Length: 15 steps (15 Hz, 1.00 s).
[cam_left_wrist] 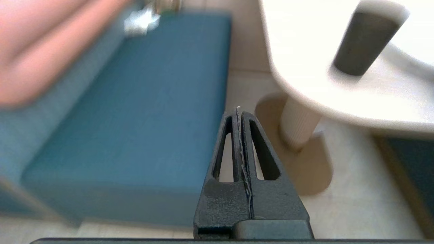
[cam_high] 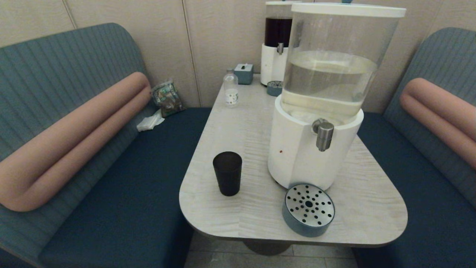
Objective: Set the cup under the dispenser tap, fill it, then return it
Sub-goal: Pick up the cup
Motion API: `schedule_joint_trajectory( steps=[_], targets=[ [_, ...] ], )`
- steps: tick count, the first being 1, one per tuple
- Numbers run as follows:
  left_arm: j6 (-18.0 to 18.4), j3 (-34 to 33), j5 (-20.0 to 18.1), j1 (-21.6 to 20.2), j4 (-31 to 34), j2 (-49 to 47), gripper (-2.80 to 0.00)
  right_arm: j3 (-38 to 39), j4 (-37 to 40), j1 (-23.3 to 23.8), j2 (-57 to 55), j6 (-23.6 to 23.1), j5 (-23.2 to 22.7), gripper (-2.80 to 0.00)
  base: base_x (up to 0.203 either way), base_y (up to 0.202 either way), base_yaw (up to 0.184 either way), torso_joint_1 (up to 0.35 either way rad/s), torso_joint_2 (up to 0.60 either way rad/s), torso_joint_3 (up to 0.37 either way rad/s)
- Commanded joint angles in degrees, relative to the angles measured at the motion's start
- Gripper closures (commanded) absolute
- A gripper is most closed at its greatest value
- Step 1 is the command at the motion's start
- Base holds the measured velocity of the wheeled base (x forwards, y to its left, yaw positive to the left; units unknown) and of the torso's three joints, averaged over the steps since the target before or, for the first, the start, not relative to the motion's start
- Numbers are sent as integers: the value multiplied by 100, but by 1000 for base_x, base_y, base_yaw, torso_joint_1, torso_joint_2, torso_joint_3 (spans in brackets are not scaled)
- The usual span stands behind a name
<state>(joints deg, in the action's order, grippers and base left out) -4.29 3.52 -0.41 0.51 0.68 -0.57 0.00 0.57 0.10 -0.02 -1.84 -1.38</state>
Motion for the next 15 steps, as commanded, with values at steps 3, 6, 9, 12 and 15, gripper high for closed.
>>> schedule_joint_trajectory(
  steps=[3,6,9,12,15],
  targets=[
    [-63,1338,-138,21,132,-1320,0,0,-1,-1,2,-5,-3,0,0,0,0,0,0,0],
    [-89,2065,-507,48,-384,-2874,0,3,-5,-1,2,-1,-3,0,0,0,0,0,0,0],
    [-86,2133,-1143,56,-1997,-4477,0,0,4,-1,2,-9,-3,0,0,0,0,0,0,0],
    [-85,2059,-1977,61,-3720,-5792,-280,0,-5,-1,2,-9,-3,0,0,0,0,0,0,0],
    [-55,1853,-3686,57,-4880,-6244,-280,7,-3,-1,2,-9,-3,0,0,0,0,0,0,0]
  ],
)
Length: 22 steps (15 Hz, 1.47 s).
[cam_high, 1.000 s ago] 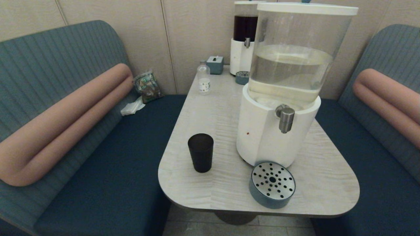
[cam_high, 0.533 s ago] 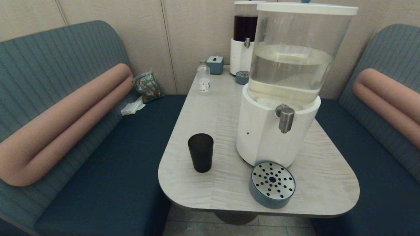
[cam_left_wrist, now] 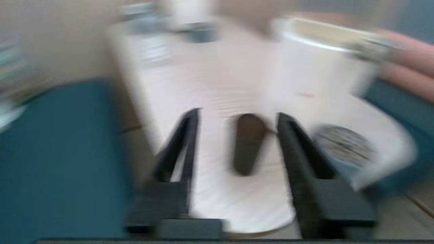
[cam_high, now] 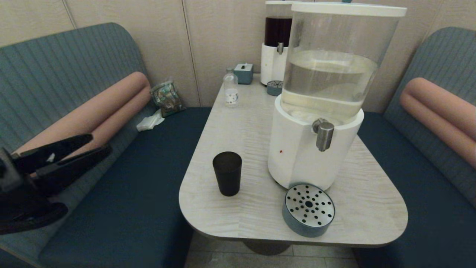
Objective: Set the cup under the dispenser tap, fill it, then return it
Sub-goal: Pick up the cup
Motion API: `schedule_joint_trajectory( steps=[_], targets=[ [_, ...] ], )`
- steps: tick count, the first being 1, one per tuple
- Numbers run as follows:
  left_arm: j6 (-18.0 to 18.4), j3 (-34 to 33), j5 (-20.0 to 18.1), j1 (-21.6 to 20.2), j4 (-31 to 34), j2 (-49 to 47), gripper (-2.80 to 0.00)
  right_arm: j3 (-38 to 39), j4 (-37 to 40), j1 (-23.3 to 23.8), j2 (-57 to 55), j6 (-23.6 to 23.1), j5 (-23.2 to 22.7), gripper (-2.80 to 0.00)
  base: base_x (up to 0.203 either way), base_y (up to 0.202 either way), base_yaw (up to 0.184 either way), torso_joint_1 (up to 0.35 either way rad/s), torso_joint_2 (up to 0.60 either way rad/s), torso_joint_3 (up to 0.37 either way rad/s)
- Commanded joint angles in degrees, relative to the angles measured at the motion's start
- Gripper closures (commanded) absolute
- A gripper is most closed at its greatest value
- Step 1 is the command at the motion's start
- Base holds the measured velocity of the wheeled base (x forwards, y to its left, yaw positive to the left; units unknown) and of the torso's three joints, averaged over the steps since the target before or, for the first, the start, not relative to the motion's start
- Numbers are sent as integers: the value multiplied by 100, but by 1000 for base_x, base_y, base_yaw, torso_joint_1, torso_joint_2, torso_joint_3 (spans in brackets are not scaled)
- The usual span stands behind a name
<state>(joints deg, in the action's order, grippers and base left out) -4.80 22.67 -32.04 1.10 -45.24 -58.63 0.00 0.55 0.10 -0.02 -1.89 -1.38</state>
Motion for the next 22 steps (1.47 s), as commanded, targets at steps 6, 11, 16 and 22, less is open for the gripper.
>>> schedule_joint_trajectory(
  steps=[6,11,16,22],
  targets=[
    [632,-929,-1901,-29,-1404,-1325,-280,0,-2,-1,2,4,-3,0,0,0,0,0,0,0],
    [1255,-1153,-2116,-39,-2931,-3535,-280,0,7,-1,2,-4,-3,0,0,0,0,0,0,0],
    [1346,-716,-2277,-39,-3700,-4877,-280,0,7,-1,2,-4,-3,0,0,0,0,0,0,0],
    [1359,333,-2511,106,-3687,-5826,-280,0,-1,-1,2,-4,-3,0,0,0,0,0,0,0]
  ],
)
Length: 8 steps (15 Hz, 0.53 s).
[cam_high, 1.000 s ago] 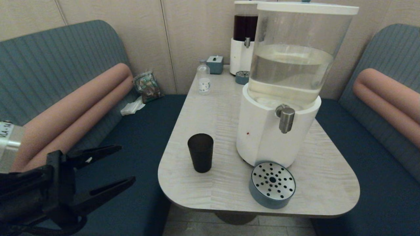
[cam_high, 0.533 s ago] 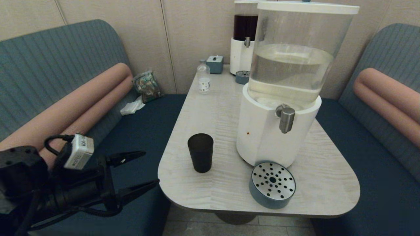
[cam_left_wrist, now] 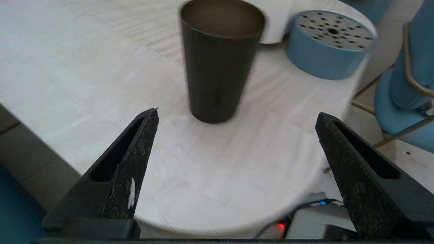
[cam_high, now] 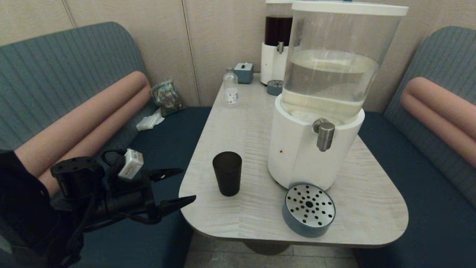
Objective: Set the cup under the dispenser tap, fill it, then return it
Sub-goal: Pick up the cup
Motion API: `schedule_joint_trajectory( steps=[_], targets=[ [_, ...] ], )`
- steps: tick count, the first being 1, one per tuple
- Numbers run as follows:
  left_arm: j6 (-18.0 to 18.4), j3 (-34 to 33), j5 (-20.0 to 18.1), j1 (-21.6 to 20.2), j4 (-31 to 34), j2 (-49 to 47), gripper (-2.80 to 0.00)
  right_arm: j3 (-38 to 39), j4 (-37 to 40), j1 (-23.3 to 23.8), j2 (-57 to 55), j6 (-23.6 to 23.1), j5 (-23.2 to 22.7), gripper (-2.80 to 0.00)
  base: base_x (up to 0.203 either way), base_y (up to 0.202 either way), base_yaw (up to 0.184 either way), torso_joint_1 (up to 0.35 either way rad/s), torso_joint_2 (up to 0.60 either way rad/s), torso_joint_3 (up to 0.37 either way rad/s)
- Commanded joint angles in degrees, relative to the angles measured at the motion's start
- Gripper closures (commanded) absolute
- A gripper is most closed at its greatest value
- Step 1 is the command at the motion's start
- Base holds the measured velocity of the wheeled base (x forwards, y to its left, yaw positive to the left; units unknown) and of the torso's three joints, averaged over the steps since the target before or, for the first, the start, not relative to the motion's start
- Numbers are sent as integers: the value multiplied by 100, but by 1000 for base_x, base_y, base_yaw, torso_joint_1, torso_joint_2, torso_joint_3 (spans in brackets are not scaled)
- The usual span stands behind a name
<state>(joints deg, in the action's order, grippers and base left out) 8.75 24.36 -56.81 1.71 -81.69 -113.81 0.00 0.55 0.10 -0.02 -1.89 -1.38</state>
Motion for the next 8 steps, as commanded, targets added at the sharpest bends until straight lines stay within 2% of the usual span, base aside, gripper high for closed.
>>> schedule_joint_trajectory(
  steps=[1,4,6,8],
  targets=[
    [-3,453,-33,140,-34,-478,-280,8,-1,-1,2,-1,-3,0,0,0,0,0,0,0],
    [-71,1227,-13,464,-8,-891,-280,8,6,-1,2,4,-3,0,0,0,0,0,0,0],
    [-139,1421,-6,720,-4,-1114,-280,6,-2,-1,2,-1,-3,0,0,0,0,0,0,0],
    [-146,1560,7,784,-12,-1248,-280,6,3,-1,2,4,-3,0,0,0,0,0,0,0]
  ],
)
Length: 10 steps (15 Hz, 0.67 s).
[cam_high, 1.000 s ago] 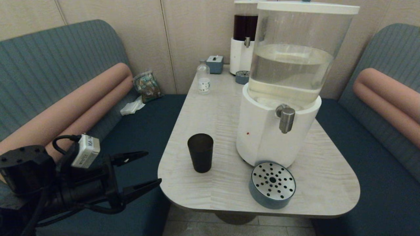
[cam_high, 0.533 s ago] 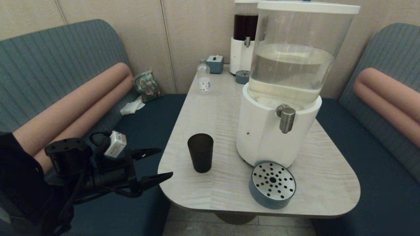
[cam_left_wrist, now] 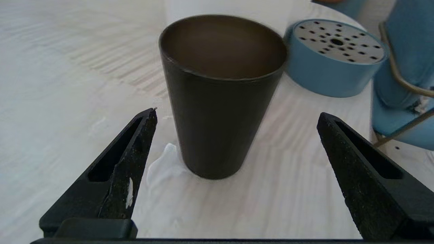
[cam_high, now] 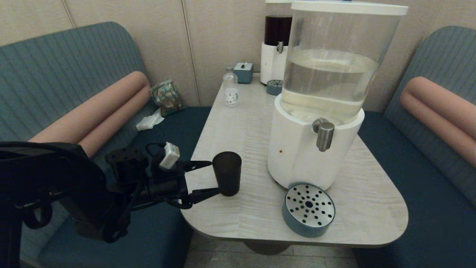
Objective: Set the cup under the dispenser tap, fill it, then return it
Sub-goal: Pick up the cup
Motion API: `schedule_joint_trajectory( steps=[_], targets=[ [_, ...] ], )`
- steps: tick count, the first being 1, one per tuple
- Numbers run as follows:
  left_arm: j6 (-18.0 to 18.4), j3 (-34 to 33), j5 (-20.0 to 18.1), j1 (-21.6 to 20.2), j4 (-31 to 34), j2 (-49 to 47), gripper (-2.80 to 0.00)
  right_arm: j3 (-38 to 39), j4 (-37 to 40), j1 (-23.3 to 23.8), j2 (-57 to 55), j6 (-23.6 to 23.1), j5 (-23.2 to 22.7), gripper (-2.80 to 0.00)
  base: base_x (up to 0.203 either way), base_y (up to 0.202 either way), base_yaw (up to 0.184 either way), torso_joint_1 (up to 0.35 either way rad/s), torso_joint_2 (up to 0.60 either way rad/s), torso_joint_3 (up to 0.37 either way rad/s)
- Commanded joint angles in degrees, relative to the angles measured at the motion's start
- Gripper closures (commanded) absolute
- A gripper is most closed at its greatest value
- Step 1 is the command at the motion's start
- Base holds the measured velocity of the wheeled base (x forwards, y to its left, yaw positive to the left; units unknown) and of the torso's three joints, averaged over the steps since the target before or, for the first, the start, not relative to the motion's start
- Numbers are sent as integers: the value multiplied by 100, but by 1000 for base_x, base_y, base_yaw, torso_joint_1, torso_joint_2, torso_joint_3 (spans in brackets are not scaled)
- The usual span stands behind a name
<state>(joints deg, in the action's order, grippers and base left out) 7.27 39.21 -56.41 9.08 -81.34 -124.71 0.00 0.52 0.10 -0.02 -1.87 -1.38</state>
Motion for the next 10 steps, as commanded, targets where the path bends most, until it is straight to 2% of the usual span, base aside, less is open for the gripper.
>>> schedule_joint_trajectory(
  steps=[1,4,8,10],
  targets=[
    [4,187,-9,65,-56,-225,-280,0,0,-1,2,2,-3,0,0,0,0,0,0,0],
    [-35,626,128,81,-50,-409,-280,0,0,-1,2,2,-3,0,0,0,0,0,0,0],
    [-144,1336,706,306,-67,-878,-280,0,0,-1,2,-1,-3,0,0,0,0,0,0,0],
    [-257,1509,806,418,-100,-1054,-280,1,0,-1,2,0,-3,0,0,0,0,0,0,0]
  ],
)
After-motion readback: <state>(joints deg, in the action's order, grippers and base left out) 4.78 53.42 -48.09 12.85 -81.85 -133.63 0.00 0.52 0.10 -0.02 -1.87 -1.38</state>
